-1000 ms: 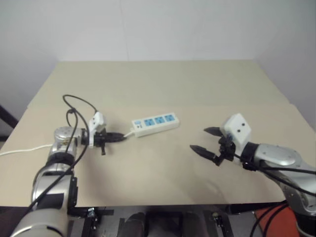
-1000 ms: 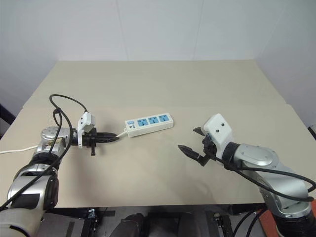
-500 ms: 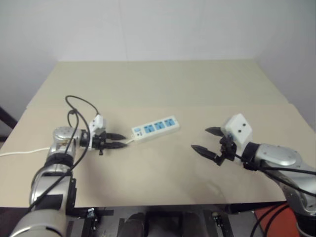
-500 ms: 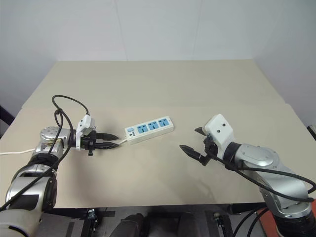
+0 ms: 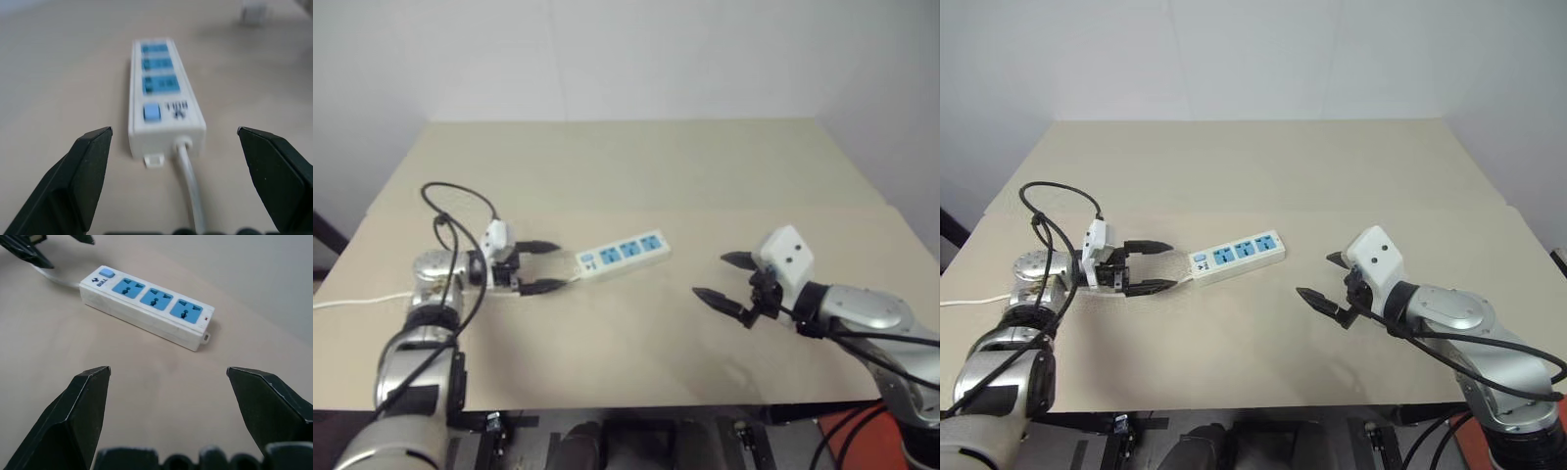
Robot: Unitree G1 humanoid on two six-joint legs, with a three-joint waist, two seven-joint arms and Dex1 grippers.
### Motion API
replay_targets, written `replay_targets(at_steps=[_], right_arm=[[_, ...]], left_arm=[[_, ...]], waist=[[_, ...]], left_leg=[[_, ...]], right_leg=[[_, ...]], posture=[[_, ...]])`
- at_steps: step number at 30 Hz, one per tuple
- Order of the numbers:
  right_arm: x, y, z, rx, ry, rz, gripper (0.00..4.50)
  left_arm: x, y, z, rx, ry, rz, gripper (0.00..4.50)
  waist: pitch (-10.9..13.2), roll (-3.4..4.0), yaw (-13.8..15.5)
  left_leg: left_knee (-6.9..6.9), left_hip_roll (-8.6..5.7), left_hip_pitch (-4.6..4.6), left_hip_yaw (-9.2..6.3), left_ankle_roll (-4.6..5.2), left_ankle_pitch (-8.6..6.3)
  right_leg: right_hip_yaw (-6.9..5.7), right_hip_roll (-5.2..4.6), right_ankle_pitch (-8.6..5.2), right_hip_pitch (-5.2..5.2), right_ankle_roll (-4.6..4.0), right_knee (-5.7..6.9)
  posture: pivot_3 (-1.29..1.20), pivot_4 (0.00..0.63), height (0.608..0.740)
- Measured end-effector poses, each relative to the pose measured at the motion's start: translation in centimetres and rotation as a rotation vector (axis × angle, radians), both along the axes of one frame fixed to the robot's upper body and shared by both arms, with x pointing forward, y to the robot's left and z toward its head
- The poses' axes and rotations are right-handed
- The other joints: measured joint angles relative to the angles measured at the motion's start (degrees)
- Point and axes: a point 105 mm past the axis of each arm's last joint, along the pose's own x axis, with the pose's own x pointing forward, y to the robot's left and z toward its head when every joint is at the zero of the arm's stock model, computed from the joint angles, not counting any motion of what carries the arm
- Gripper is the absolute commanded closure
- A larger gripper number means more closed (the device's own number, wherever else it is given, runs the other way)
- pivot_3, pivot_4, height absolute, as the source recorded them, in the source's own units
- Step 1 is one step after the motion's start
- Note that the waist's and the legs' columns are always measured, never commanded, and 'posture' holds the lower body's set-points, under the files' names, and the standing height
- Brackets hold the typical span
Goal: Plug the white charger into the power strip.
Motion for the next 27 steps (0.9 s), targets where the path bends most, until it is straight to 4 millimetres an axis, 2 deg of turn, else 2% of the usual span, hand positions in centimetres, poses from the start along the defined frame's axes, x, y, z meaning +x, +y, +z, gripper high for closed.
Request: replay_targets(at_steps=[4,7,16,27], right_arm=[[0.0,0.0,0.0,0.000,0.000,0.000,0.00],[0.0,0.0,0.0,0.000,0.000,0.001,0.00],[-0.1,0.1,0.2,0.001,-0.008,0.006,0.00],[-0.6,0.1,0.6,-0.006,-0.013,0.004,0.00]], left_arm=[[0.0,-0.8,-0.1,-0.079,-0.009,-0.004,0.02],[-0.1,-1.4,-1.2,-0.123,0.015,0.009,0.02],[0.3,-2.5,-2.6,-0.164,0.044,0.072,0.02],[1.5,-4.4,-2.3,-0.136,0.063,0.072,0.02]], waist=[[0.00,0.00,-0.17],[0.00,0.00,-0.29],[0.00,0.00,-0.07],[0.00,-0.01,-0.08]], left_leg=[[0.00,0.00,0.01,0.01,0.00,0.00],[-0.01,0.00,0.04,0.01,0.00,0.00],[0.00,-0.01,0.02,0.01,0.00,0.00],[-0.01,-0.02,0.02,0.01,0.00,0.00]], right_leg=[[0.01,0.00,0.00,0.01,0.00,0.01],[0.01,0.00,0.00,0.01,0.00,0.01],[0.01,0.00,0.00,0.02,0.00,0.00],[0.00,0.00,0.00,0.03,0.00,0.00]], posture=[[0.00,0.150,0.740],[0.00,0.150,0.740],[0.00,0.150,0.740],[0.00,0.150,0.740]])
